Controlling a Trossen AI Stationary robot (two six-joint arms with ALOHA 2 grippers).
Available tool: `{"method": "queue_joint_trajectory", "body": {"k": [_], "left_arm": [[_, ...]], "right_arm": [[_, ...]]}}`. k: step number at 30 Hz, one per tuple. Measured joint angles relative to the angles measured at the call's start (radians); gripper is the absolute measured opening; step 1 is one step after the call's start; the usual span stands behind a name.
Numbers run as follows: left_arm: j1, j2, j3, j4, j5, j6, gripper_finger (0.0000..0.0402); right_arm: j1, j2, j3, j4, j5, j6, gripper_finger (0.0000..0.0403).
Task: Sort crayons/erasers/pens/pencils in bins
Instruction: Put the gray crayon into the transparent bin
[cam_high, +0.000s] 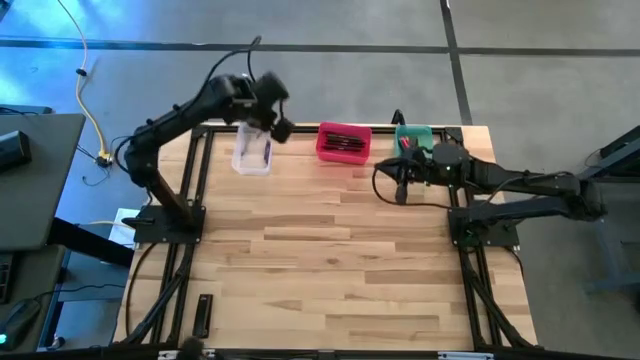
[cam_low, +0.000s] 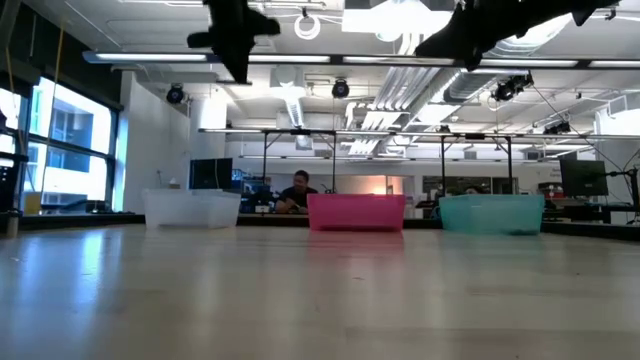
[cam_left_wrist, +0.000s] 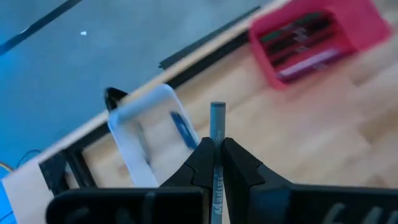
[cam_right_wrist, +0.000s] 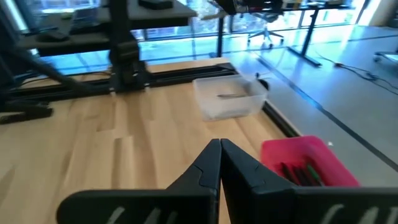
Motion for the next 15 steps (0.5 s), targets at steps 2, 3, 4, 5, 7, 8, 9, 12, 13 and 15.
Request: {"method": "queue_joint_trajectory", "body": {"k": [2,3,4,5,7,8,9,12,13,15], "left_arm": [[0.075,0.001,-0.043,0.066,0.026,0.055,0.0001],[0.107,0.0,-0.074,0.107,0.038,0.075,0.0001],[0.142,0.0,-0.11,0.146,0.052,0.09,0.0001],[0.173,0.0,-0.15,0.17,0.065,0.108,0.0001],[0.228,0.002,-0.231,0.215,0.081,0.151,0.0001],[0.249,0.002,-0.273,0.25,0.087,0.17,0.0001],[0.266,0.002,-0.315,0.287,0.101,0.182,0.0001],[0.314,0.002,-0.432,0.397,0.14,0.197,0.0001],[0.329,0.002,-0.466,0.435,0.152,0.199,0.0001],[0.359,0.002,-0.533,0.499,0.183,0.198,0.0001]], "right_arm": [[-0.026,0.0,0.0,0.003,0.0,0.0,0.0],[-0.039,0.0,0.0,0.004,0.0,0.001,0.0],[-0.053,0.0,0.0,0.005,0.0,0.002,0.0],[-0.066,0.0,0.0,0.004,0.005,0.003,0.0],[-0.088,0.0,0.0,0.005,0.029,0.023,0.0],[-0.099,0.0,0.0,0.005,0.033,0.034,0.0],[-0.109,0.0,0.0,0.004,0.039,0.046,0.0],[-0.133,0.0,0.0,0.004,0.041,0.069,0.0],[-0.141,0.0,0.0,0.005,0.041,0.074,0.0],[-0.153,0.0,0.0,0.004,0.051,0.089,0.0]]}}
